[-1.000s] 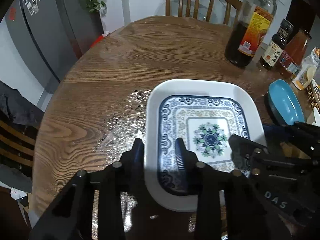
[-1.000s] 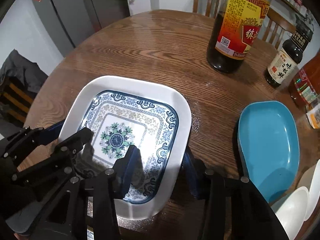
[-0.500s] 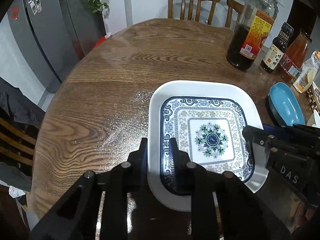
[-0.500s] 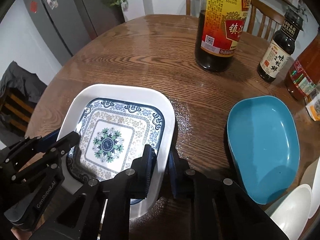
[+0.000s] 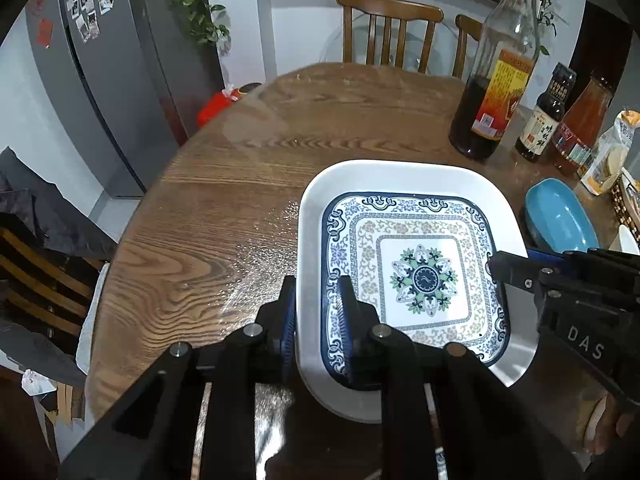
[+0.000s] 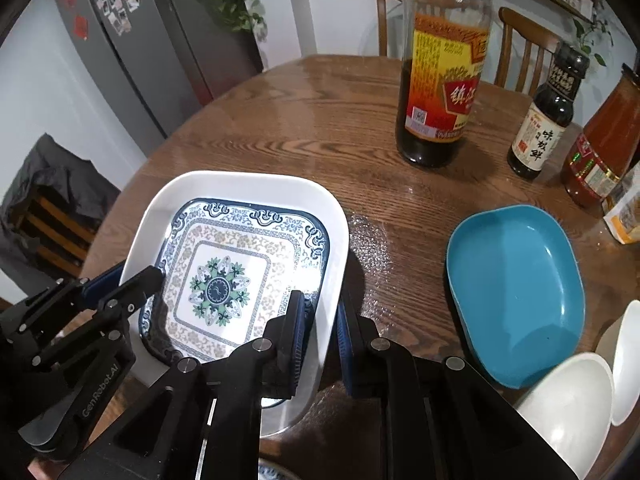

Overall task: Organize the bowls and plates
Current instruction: 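Lift the smaller plate and carry it over the larger plate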

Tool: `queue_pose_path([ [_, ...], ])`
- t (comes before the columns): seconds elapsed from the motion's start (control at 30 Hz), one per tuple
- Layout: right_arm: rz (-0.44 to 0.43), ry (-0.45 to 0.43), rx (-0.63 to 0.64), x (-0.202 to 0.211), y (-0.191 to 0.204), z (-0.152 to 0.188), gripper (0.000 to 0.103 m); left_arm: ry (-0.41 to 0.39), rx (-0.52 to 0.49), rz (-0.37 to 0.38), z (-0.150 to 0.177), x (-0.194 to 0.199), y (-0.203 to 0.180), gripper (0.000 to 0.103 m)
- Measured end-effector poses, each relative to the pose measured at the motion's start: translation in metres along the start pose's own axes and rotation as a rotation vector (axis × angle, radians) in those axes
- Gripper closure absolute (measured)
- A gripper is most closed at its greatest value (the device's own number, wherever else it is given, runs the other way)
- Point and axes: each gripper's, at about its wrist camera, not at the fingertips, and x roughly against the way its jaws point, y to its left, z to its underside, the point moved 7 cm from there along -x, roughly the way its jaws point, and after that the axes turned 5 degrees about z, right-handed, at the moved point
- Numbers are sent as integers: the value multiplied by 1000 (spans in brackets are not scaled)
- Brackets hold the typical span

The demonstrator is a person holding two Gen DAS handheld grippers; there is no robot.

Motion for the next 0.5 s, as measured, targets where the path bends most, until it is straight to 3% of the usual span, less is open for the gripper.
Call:
queue_pose_path([
  [0.5,-64,-78,8,60,13,25,85,-75,17,-40,16,66,-8,85],
])
